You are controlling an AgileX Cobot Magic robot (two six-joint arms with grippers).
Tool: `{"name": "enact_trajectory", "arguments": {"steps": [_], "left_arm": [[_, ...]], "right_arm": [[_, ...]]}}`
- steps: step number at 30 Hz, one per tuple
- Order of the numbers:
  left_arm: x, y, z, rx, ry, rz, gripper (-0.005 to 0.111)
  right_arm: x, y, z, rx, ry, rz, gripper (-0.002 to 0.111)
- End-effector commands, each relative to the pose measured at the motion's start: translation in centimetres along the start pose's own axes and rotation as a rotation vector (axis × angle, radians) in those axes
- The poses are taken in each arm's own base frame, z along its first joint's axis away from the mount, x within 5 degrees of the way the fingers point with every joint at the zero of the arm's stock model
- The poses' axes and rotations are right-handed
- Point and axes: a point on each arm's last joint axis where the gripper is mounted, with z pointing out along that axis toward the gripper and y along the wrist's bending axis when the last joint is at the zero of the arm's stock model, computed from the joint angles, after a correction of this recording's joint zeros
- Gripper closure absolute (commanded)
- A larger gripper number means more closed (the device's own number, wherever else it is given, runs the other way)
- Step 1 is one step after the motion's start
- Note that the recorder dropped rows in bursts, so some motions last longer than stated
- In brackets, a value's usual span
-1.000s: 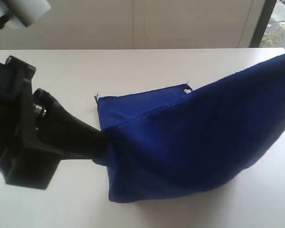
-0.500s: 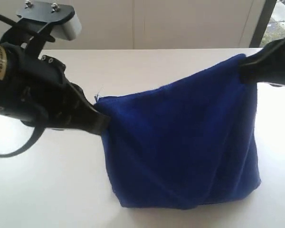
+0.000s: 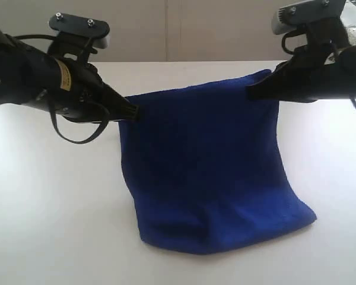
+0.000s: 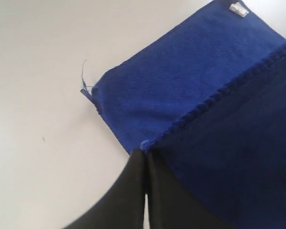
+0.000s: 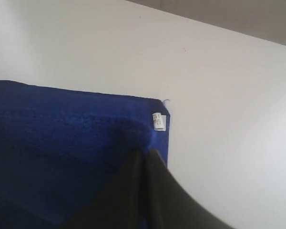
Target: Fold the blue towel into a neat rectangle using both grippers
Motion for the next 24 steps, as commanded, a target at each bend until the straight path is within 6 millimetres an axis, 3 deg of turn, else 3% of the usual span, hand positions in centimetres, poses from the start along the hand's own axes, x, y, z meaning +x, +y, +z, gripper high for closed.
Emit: {"name": "enact_trajectory", "arguments": {"steps": [1, 10, 18, 24], "left_arm": [[0.5, 1.1, 3.2, -0.013, 0.012, -0.027, 0.107], [1.3, 3.1, 9.0, 0.009, -0.035, -0.073, 0.107], [1.9, 6.4, 13.6, -0.012, -0.066, -0.138, 0.107], [1.5, 6.4, 16.3, -0.007, -0.068, -0.138, 0.107]], "right_arm": [[0.7, -0.3, 3.3, 0.035, -0.027, -0.022, 0.108], [1.2, -0.7, 10.7, 0.044, 0.028, -0.033, 0.108], [1.8, -1.0, 15.6, 0.058, 0.023, -0.032, 0.108], [3.1, -1.1, 17.8, 0.071, 0.020, -0.034, 0.108]]}}
